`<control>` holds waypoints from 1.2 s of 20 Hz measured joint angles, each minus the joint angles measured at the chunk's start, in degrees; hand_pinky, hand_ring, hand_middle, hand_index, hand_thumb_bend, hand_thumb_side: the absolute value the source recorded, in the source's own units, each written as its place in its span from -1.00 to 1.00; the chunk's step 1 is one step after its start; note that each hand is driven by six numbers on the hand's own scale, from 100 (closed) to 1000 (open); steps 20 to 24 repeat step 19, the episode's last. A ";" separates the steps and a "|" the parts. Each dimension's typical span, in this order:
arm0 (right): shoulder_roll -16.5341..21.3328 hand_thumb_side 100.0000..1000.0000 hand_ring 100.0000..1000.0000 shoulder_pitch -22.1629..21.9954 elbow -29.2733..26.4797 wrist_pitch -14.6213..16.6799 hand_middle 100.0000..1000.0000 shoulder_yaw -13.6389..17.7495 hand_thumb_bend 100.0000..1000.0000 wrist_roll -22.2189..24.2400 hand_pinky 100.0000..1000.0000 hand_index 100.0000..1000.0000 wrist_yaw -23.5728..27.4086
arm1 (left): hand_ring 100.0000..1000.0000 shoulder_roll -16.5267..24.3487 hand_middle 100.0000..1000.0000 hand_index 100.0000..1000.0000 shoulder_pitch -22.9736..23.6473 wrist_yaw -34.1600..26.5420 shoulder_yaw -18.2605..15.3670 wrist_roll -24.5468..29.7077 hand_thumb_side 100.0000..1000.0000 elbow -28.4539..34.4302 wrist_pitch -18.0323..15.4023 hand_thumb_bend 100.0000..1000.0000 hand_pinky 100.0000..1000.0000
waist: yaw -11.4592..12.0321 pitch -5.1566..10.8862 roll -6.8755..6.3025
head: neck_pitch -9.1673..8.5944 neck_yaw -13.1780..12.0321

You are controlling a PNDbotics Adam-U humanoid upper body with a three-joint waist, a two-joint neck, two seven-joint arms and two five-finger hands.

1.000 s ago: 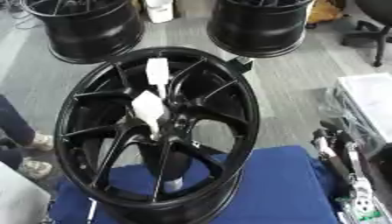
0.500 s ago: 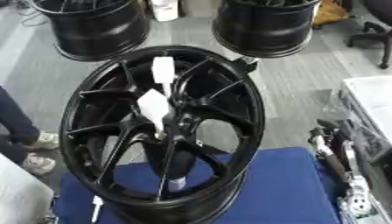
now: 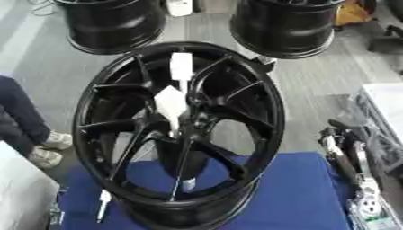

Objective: Pull the pin out of the wheel hub.

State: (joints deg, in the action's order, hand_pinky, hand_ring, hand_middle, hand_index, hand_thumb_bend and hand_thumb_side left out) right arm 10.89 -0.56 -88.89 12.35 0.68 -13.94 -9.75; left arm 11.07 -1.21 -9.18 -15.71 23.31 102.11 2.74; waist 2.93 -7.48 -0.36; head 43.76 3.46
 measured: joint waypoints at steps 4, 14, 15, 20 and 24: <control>-0.08 0.18 0.15 0.00 -0.15 -0.18 0.18 0.21 -1.00 -0.38 0.23 0.63 0.00 | 0.04 -1.58 0.08 0.49 0.18 2.41 -0.07 -0.08 0.55 0.01 1.62 -0.40 0.27 | 0.01 -0.54 0.29 | 0.01 -0.11; -0.10 0.16 0.15 0.01 -0.35 -0.27 0.18 0.40 -1.00 -0.72 0.23 0.63 0.00 | 0.02 -2.07 0.05 0.47 0.21 3.73 0.36 0.39 0.55 -0.12 2.78 -0.41 0.26 | 0.01 -0.74 0.34 | 0.01 0.23; -0.10 0.17 0.15 0.01 -0.35 -0.27 0.18 0.40 -1.00 -0.72 0.23 0.63 0.00 | 0.02 -2.07 0.05 0.47 0.21 3.78 0.38 0.45 0.55 -0.21 2.87 -0.41 0.26 | 0.01 -0.74 0.35 | 0.01 0.23; -0.13 0.16 0.15 0.01 -0.35 -0.27 0.18 0.40 -1.00 -0.72 0.24 0.63 0.00 | 0.02 -2.30 0.05 0.47 0.15 4.11 0.74 0.80 0.56 -0.38 3.26 -0.41 0.26 | 0.01 -0.74 0.39 | 0.01 0.22; -0.13 0.16 0.15 0.01 -0.35 -0.27 0.18 0.40 -1.00 -0.72 0.24 0.63 0.00 | 0.02 -2.30 0.05 0.47 0.15 4.11 0.74 0.80 0.56 -0.38 3.26 -0.41 0.26 | 0.01 -0.74 0.39 | 0.01 0.22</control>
